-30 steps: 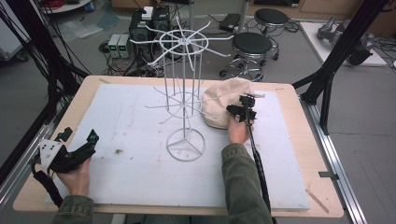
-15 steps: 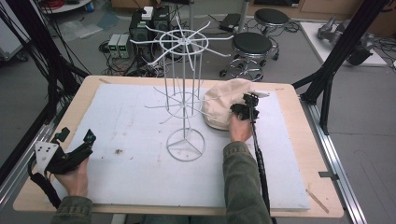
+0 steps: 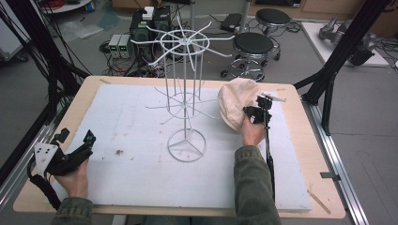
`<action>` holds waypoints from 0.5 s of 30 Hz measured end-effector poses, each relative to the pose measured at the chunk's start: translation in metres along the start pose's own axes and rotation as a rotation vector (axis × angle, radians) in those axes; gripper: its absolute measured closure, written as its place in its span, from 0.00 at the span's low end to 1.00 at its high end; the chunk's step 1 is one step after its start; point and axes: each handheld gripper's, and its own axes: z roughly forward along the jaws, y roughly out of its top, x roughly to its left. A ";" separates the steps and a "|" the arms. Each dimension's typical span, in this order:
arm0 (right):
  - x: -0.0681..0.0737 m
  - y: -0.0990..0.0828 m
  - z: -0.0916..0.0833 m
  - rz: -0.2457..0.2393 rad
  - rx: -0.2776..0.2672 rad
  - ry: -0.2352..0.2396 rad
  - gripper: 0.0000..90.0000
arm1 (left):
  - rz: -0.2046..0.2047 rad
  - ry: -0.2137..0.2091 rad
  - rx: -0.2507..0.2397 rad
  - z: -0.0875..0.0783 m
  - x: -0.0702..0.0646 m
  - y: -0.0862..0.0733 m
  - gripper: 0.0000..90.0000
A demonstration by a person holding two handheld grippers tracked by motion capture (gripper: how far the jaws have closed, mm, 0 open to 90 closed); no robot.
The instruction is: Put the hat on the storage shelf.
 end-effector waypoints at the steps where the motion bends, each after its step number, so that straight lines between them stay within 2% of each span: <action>1: 0.000 -0.001 0.000 -0.004 -0.007 0.006 0.91 | 0.001 0.000 -0.001 0.000 0.000 0.000 0.20; 4: 0.000 -0.002 -0.001 -0.028 -0.019 0.026 0.91 | 0.000 0.001 -0.001 -0.001 0.000 0.000 0.20; 9: 0.004 -0.002 -0.007 -0.099 -0.059 0.017 0.92 | 0.001 0.001 0.001 0.000 0.000 0.000 0.20; 15: 0.002 0.002 -0.018 -0.123 -0.107 0.036 0.92 | 0.005 -0.004 0.001 0.000 -0.001 0.000 0.20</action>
